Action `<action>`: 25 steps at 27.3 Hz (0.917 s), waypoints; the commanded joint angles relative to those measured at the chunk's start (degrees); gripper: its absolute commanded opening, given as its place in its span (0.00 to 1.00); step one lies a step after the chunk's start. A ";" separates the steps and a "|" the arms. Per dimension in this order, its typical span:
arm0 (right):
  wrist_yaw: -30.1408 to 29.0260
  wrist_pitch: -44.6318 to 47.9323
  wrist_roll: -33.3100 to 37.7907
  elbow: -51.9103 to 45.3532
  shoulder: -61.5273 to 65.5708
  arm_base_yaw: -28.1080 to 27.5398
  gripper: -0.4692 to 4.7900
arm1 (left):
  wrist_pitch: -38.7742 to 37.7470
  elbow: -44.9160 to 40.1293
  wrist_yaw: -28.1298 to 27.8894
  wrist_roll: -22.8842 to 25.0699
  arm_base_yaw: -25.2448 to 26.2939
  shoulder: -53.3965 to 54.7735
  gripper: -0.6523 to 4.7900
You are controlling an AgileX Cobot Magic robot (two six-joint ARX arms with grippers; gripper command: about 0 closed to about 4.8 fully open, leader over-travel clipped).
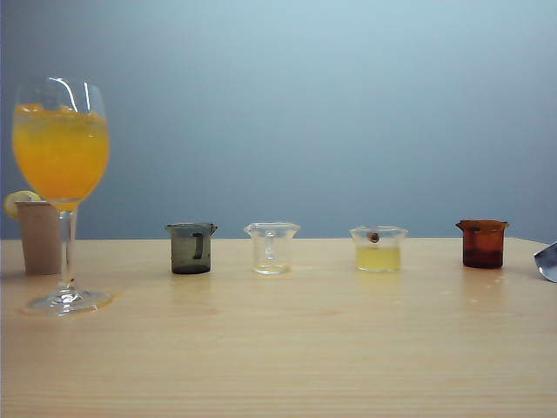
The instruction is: Pick up the third measuring cup from the left, pour the pineapple juice inside into the goblet, and finally put the measuring cup back in its original place.
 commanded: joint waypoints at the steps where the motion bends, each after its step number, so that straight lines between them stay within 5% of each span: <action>1: 4.13 2.08 0.20 0.09 4.59 6.67 0.08 | 2.03 0.59 -7.67 0.39 -7.85 1.97 0.11; 5: 5.84 7.74 0.20 0.07 12.15 13.20 0.08 | 2.21 0.57 -10.62 0.42 -14.32 4.48 0.11; 12: 8.37 18.60 2.51 0.07 26.08 16.02 0.08 | 2.60 1.79 -10.67 0.00 -20.37 11.32 0.11; 25: 10.75 42.29 3.19 0.11 54.66 16.00 0.08 | 3.39 4.24 -10.64 0.39 -20.85 19.19 0.11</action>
